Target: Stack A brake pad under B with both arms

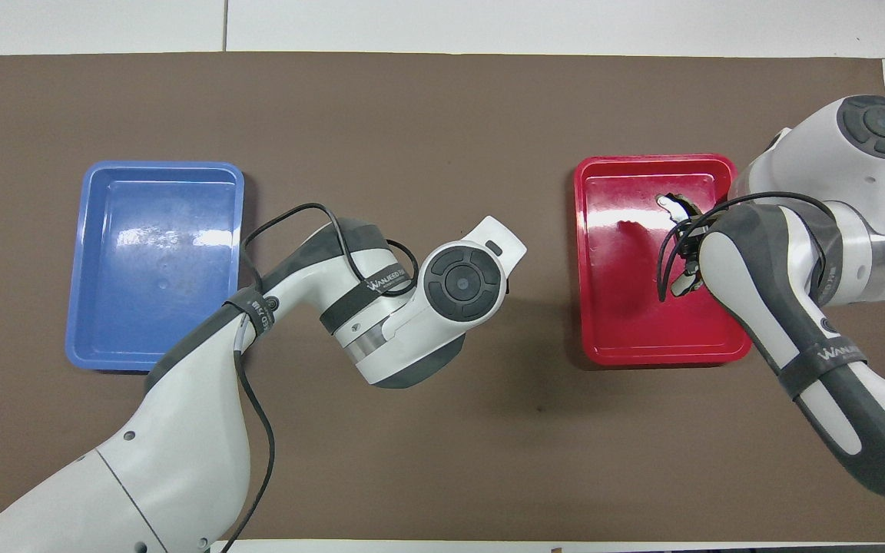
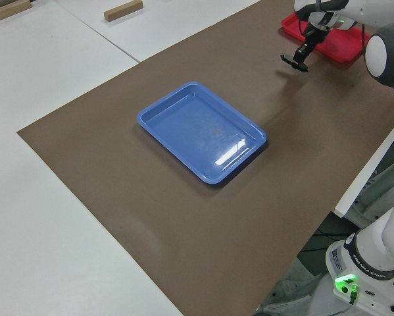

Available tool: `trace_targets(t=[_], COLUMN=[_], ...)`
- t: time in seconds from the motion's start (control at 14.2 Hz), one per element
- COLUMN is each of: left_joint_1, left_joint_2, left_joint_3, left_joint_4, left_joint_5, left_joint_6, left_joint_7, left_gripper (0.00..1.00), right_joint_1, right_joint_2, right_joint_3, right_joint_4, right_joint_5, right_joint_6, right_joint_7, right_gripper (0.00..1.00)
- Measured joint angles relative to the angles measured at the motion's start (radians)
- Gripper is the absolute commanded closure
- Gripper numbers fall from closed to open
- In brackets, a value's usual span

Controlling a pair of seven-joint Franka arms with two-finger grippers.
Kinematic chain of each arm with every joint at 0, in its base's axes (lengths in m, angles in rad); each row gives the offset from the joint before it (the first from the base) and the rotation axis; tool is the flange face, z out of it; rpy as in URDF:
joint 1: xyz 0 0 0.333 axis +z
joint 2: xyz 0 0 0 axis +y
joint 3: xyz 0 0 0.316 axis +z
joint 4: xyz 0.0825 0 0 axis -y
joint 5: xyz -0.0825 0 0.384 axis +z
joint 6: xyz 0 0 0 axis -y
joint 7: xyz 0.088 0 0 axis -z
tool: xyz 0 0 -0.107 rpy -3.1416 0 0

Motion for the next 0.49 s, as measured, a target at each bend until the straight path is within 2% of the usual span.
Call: trace_targets(t=[0.28,0.35,0.42,0.49], left_joint_1=[-0.032,-0.032,-0.032,-0.032], left_joint_2=[0.051,0.058,0.059,0.059], left_joint_3=[0.029,0.03,0.031,0.034], left_joint_4=[0.014,0.016,0.019,0.021], left_joint_5=[0.002,0.002,0.002,0.002], left_joint_6=[-0.005,-0.005,-0.008,-0.009], left_joint_7=[-0.012,-0.014,-0.015,-0.017], left_gripper=[0.94,0.85,0.7,0.46], right_joint_1=[0.004,0.006,0.006,0.006], right_joint_2=[0.0,0.0,0.0,0.0], right_joint_3=[0.001,0.001,0.001,0.001], right_joint_4=[0.004,0.004,0.004,0.004], right_joint_5=[0.0,0.0,0.0,0.0], right_joint_6=[-0.003,-0.005,-0.007,-0.009], right_joint_7=[-0.001,-0.001,-0.001,-0.001], right_gripper=[1.0,1.0,1.0,1.0])
